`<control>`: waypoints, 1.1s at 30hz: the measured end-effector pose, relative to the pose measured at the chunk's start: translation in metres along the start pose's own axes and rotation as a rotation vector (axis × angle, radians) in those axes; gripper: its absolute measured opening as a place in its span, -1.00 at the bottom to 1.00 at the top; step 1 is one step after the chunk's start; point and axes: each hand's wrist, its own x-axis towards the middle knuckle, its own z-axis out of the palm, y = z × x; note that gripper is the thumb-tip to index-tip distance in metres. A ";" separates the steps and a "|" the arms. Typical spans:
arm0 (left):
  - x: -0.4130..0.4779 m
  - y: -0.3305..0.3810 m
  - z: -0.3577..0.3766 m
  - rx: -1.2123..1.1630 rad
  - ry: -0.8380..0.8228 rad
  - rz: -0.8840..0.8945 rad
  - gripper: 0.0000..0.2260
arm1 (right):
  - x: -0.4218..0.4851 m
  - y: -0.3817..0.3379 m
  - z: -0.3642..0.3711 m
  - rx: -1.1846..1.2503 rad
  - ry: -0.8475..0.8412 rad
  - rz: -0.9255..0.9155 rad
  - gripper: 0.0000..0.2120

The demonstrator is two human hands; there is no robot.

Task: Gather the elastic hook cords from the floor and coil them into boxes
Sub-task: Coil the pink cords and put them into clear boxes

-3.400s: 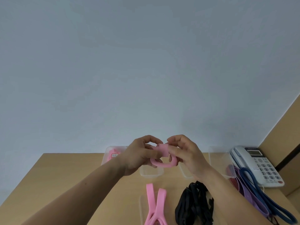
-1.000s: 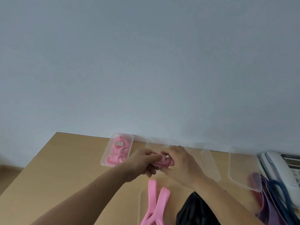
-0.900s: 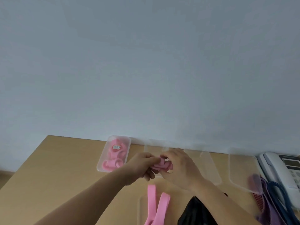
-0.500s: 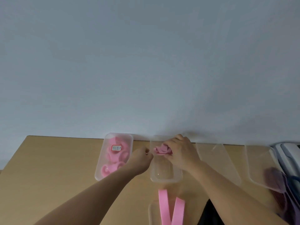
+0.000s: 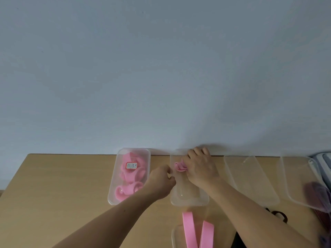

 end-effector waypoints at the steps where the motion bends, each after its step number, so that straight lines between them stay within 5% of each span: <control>1: 0.000 0.000 0.000 -0.001 -0.007 0.004 -0.74 | 0.001 0.000 0.000 -0.004 0.007 0.002 -0.92; 15: 0.001 0.010 0.002 -0.101 -0.040 -0.060 -0.74 | -0.003 0.000 0.011 0.071 0.043 0.186 -0.69; 19: 0.005 0.017 0.001 0.152 0.109 0.070 -0.55 | -0.006 0.006 0.019 0.137 0.064 0.176 -0.73; 22: 0.009 0.020 0.000 0.517 0.309 0.352 -0.53 | -0.010 0.009 0.022 0.201 0.087 0.160 -0.81; 26: 0.018 0.017 0.006 0.916 0.155 0.666 -0.64 | -0.015 0.013 0.021 0.243 0.088 0.143 -0.81; 33: 0.020 0.011 0.009 1.010 0.110 0.627 -0.61 | -0.023 0.016 0.016 0.161 0.100 0.052 -0.76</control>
